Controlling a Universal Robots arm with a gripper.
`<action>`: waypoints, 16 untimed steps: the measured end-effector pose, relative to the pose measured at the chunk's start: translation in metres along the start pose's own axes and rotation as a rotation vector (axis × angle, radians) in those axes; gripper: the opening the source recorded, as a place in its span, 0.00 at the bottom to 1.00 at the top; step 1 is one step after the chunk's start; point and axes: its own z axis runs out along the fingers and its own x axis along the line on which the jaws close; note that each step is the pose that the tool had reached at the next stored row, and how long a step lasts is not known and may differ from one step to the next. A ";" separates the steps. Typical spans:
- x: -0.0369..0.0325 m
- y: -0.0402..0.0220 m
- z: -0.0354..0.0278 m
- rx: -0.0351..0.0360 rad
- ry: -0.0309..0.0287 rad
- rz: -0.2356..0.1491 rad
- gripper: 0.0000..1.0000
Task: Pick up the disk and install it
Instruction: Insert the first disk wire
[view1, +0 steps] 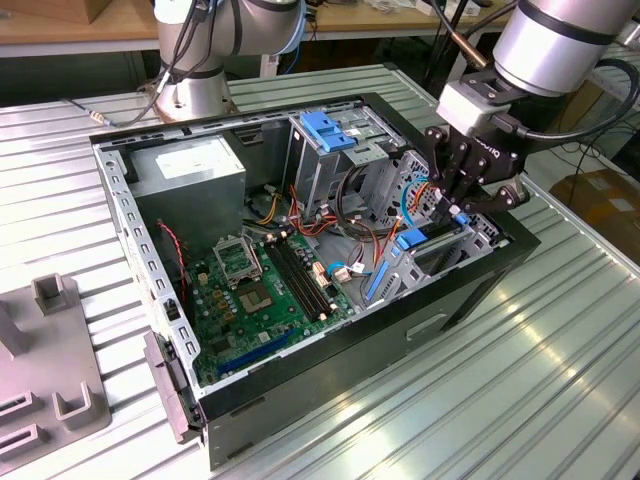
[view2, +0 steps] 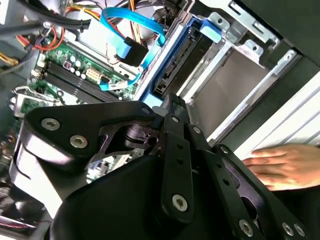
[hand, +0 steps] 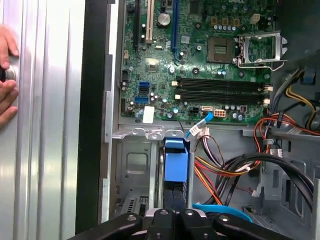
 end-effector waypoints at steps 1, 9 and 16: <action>0.0000 0.0000 0.0000 0.0000 -0.0001 -0.006 0.10; 0.0001 -0.0013 0.0000 0.0000 -0.0005 -0.062 0.10; 0.0003 -0.0051 -0.0091 -0.0056 -0.0028 -0.113 0.10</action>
